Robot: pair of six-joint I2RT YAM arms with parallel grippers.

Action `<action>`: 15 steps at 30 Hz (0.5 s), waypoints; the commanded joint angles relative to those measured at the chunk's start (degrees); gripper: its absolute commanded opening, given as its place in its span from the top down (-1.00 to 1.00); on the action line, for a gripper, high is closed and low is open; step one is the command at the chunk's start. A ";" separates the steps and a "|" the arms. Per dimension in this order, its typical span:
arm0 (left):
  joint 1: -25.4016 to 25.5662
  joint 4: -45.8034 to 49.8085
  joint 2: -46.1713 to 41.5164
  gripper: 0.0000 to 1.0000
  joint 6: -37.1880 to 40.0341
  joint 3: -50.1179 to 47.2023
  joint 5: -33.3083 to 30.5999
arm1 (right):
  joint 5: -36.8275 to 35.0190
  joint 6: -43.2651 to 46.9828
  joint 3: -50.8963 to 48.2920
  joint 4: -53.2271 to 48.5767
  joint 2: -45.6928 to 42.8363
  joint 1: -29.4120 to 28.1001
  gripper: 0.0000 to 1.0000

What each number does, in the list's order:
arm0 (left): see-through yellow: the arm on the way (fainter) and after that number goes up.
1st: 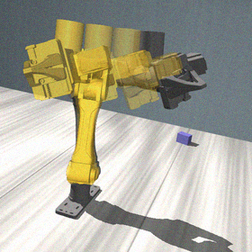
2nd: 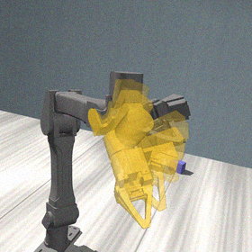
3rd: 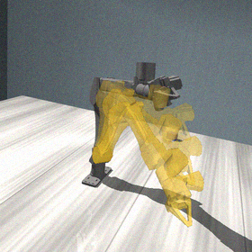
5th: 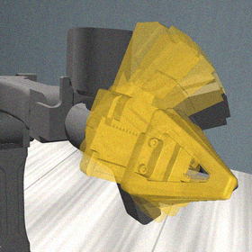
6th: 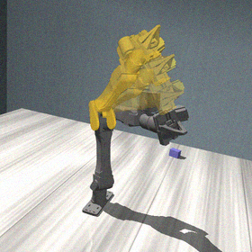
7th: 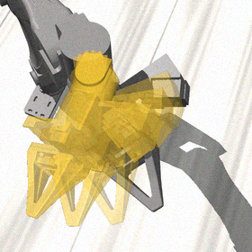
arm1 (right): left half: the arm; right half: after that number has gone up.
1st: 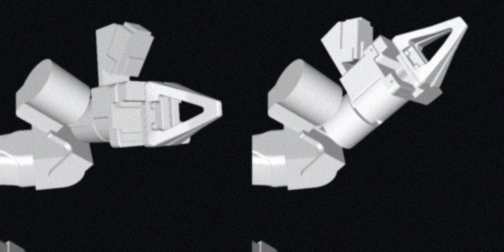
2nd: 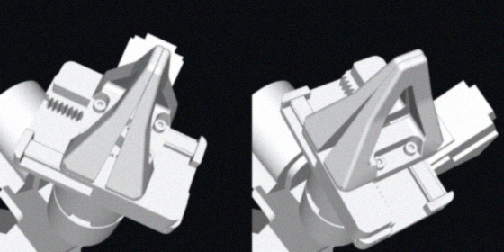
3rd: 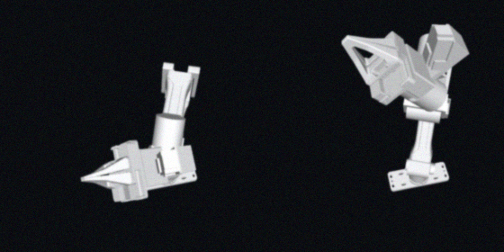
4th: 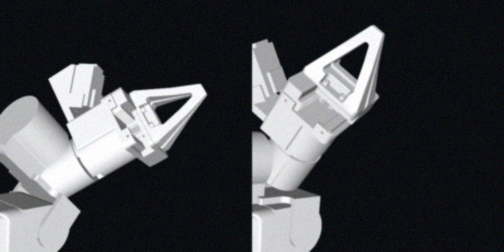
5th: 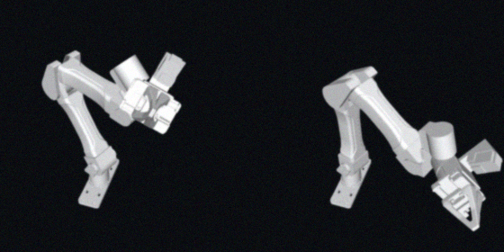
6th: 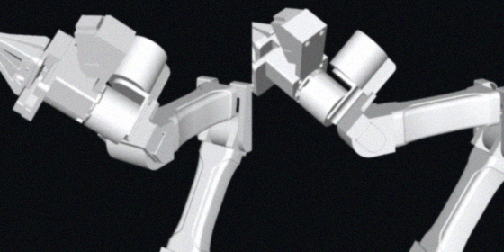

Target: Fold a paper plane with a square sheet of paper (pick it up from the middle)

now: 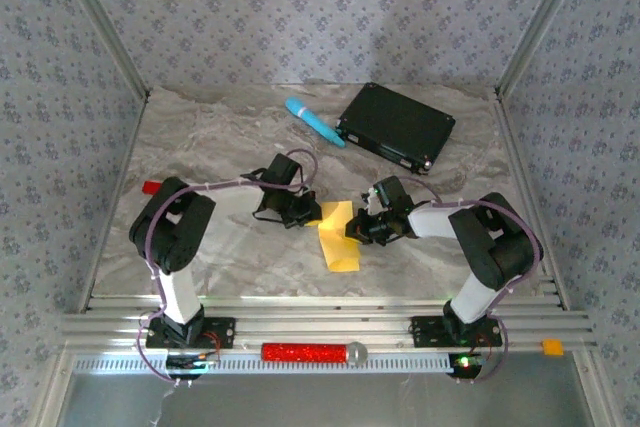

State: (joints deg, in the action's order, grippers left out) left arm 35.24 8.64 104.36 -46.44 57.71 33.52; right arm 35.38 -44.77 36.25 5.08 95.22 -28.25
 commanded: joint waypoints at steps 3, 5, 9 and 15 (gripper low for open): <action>-0.24 -4.32 1.14 1.00 -0.51 1.08 4.61 | -8.51 -1.17 -3.46 -10.87 2.85 -0.05 1.00; -0.22 -6.12 2.72 0.99 -1.26 0.91 5.84 | -8.57 -1.11 -3.47 -10.82 2.95 -0.08 1.00; -0.37 -8.04 4.31 0.98 -1.55 -0.56 4.72 | -8.58 -1.12 -3.51 -10.85 2.87 -0.13 1.00; -3.40 -1.69 6.99 0.99 4.35 -2.07 -4.73 | -8.87 -1.36 -3.98 -10.73 2.47 -0.13 1.00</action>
State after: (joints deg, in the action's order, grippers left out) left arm 33.93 3.14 109.38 -45.76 56.99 35.35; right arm 35.35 -45.23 36.16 5.19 95.22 -28.27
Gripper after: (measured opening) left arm 0.053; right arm 0.052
